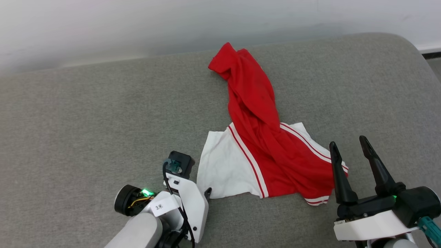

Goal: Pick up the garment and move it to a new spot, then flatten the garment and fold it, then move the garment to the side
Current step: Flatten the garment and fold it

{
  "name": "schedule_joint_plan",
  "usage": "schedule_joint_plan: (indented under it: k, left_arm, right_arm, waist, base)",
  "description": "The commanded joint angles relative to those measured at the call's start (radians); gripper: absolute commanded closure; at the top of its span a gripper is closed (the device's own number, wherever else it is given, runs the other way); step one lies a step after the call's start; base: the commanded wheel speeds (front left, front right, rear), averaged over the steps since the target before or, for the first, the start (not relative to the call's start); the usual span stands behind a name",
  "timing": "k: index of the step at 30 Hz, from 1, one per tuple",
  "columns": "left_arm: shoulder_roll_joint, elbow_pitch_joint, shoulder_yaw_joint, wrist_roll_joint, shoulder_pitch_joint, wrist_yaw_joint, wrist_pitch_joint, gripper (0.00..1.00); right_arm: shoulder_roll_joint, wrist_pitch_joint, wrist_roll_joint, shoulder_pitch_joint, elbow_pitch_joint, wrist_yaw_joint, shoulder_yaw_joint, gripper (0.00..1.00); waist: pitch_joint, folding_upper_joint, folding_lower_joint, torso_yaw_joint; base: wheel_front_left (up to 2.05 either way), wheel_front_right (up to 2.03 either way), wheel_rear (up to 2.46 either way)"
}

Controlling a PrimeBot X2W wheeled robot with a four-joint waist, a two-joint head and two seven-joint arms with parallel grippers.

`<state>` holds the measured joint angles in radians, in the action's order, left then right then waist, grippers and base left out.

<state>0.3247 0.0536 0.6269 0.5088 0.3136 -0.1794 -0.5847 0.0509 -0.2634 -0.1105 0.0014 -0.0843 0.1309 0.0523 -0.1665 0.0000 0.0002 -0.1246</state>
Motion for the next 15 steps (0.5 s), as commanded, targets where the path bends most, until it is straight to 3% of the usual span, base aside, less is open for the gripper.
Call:
schedule_joint_plan:
  k: [1,11,13,15]
  left_arm:
    - [-0.001,0.012,-0.005,-0.009,0.014,-0.006,0.007,0.00]
    - [-0.004,0.134,0.018,-0.013,0.035,0.007,-0.010,0.00]
    - [-0.005,0.155,0.020,-0.006,0.029,0.006,-0.013,1.00]
    - [-0.004,0.172,0.018,-0.001,0.022,0.006,-0.005,1.00]
  right_arm:
    - [-0.001,-0.002,-0.002,-0.008,-0.003,0.000,0.002,0.00]
    - [-0.001,-0.002,-0.010,-0.023,-0.005,0.000,0.009,0.00]
    - [-0.001,-0.002,-0.010,-0.023,-0.003,0.000,0.010,0.00]
    - [-0.001,-0.002,-0.011,-0.022,-0.001,0.000,0.007,0.00]
  waist:
    - [-0.016,0.0000,-0.0002,-0.016]
    - [-0.056,0.0000,-0.0002,-0.049]
    - [-0.058,0.0000,-0.0002,-0.051]
    - [-0.057,0.0000,-0.0002,-0.050]
  base:
    - [0.00,0.00,0.00]
    - [0.00,0.00,0.00]
    - [0.00,0.00,0.00]
    - [0.00,0.00,0.00]
